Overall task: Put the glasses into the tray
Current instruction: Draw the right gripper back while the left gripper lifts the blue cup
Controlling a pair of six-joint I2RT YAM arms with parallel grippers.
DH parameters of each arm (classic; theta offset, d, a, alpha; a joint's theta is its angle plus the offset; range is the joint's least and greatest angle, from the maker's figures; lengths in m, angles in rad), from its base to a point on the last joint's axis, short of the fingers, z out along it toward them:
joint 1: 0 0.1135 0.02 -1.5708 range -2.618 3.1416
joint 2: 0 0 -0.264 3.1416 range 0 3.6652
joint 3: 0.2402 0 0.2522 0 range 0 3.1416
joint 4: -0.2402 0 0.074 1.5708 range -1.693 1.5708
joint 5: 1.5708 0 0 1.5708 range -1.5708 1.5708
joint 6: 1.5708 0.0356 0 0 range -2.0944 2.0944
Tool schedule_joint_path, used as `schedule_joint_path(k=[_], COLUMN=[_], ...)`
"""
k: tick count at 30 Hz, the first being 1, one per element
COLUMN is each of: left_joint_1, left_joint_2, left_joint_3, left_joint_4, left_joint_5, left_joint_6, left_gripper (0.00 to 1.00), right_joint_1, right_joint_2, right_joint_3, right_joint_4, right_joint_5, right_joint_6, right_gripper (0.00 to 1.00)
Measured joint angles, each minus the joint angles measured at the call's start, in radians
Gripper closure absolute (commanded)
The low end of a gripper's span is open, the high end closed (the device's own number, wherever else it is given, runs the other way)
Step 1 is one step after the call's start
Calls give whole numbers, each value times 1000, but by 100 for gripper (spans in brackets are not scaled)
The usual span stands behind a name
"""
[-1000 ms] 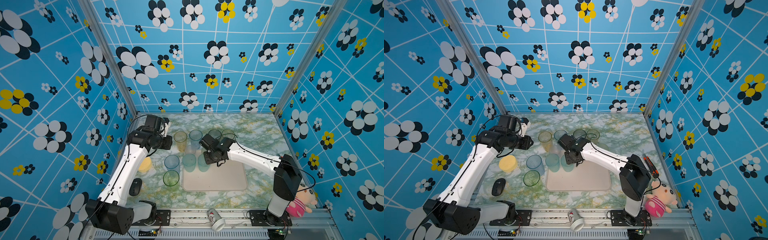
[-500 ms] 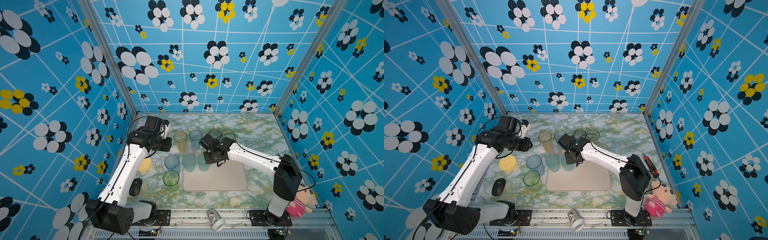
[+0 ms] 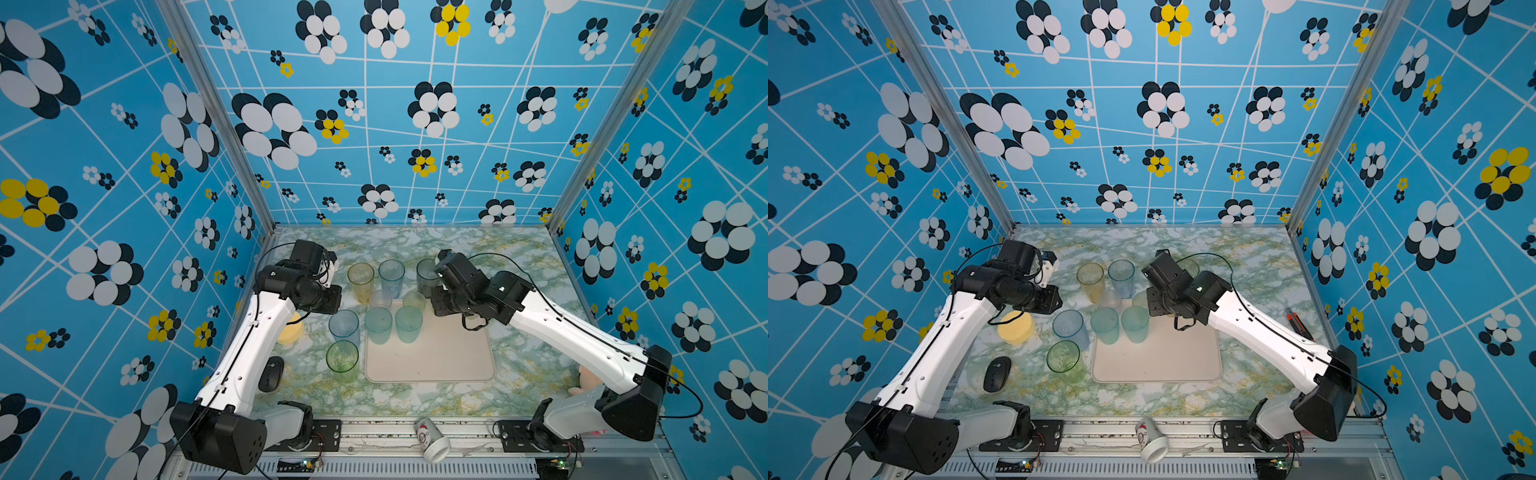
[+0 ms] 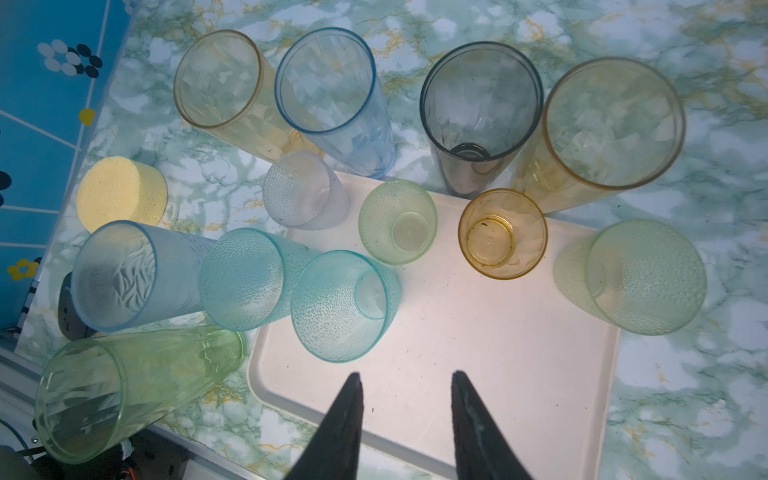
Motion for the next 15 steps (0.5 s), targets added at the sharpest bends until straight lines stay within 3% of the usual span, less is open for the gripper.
schedule_joint_path(k=[15], left_joint_1=[6], left_joint_2=[-13], left_joint_3=[-93], left_joint_4=[-51], left_joint_5=[-23], left_joint_6=[-66], left_gripper=[75], right_joint_1=[-36], right_joint_2=[-88], right_joint_3=[-135], right_joint_4=[-37], right_joint_5=[4], right_joint_6=[-23], right_gripper=[63])
